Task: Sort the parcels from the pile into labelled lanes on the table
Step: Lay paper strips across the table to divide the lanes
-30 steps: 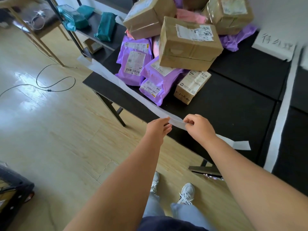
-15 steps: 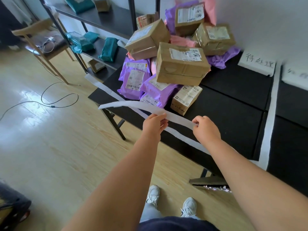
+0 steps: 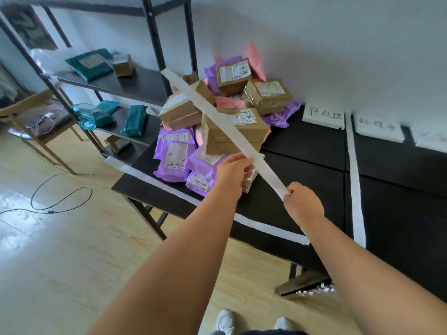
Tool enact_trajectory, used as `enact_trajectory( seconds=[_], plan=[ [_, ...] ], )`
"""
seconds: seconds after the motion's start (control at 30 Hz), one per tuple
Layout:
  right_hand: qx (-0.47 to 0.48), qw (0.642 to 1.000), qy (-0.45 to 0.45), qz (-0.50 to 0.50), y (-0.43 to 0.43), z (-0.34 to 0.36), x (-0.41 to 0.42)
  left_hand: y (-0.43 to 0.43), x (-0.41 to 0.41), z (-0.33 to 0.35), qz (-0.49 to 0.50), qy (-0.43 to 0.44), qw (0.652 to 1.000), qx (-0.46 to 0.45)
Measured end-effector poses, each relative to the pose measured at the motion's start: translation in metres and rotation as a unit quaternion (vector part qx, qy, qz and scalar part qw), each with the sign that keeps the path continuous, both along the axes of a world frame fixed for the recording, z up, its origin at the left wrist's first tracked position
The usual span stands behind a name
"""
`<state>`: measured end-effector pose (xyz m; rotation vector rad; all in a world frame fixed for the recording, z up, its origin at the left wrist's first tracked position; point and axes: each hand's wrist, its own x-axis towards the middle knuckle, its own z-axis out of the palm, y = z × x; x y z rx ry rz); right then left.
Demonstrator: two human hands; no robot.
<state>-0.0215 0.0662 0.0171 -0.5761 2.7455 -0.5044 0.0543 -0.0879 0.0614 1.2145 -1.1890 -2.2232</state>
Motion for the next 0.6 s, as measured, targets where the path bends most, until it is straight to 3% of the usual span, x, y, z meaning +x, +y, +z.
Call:
enact_trajectory(
  seconds=[0.23,0.6],
  plan=[
    [-0.033,0.998,-0.026,-0.051,0.046,-0.004,-0.003,0.027,-0.046,0.005,-0.092,-0.026,0.994,-0.057],
    [-0.217,0.958,-0.060,-0.178,0.156,0.020,-0.041,0.158,-0.110,0.027,-0.214,0.014,0.973,-0.082]
  ],
)
